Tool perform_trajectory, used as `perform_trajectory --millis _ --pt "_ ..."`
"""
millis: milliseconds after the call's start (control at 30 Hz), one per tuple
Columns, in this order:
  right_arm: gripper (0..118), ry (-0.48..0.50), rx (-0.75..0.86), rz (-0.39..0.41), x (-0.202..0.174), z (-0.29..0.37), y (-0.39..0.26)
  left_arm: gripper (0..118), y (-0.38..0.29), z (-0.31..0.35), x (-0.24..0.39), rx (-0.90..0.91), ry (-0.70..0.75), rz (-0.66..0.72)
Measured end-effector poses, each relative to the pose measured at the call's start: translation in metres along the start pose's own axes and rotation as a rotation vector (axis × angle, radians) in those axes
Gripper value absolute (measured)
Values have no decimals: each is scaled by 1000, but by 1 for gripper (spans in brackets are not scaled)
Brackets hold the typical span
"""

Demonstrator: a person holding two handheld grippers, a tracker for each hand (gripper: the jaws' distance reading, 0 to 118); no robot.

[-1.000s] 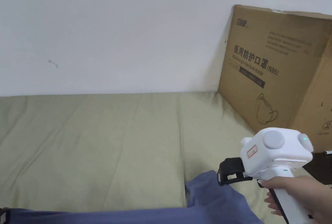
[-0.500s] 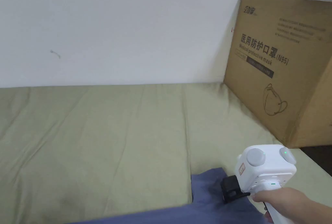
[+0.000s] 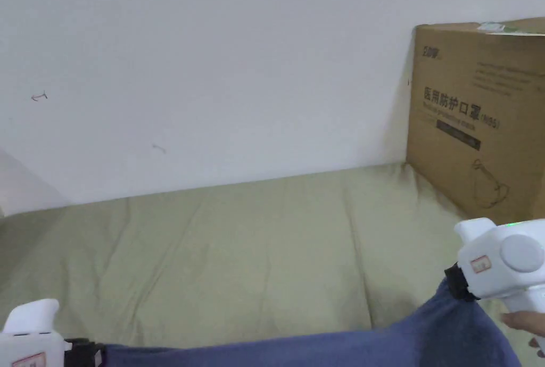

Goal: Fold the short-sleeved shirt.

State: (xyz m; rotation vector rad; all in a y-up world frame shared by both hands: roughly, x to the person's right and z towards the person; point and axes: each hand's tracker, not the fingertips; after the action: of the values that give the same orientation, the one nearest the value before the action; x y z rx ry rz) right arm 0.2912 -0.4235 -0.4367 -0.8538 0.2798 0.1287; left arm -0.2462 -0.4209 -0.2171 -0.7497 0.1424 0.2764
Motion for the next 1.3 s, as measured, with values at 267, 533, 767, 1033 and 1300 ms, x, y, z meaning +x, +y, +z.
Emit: perform_trajectory --millis 267,533,767,1033,1300 --pt "0 -15 214 -51 -2 106 82 2 78 63 13 151 19 -50" --pt "0 -63 388 -37 -21 144 180 2 167 79 22 297 69 -72" --pt "0 -113 529 -43 -41 145 267 2 239 59 26 382 114 -70" --pt "0 -190 622 46 -64 120 303 2 279 19 34 448 190 -114" --pt "0 -107 325 -78 -56 -17 152 2 158 -80 22 226 115 24"
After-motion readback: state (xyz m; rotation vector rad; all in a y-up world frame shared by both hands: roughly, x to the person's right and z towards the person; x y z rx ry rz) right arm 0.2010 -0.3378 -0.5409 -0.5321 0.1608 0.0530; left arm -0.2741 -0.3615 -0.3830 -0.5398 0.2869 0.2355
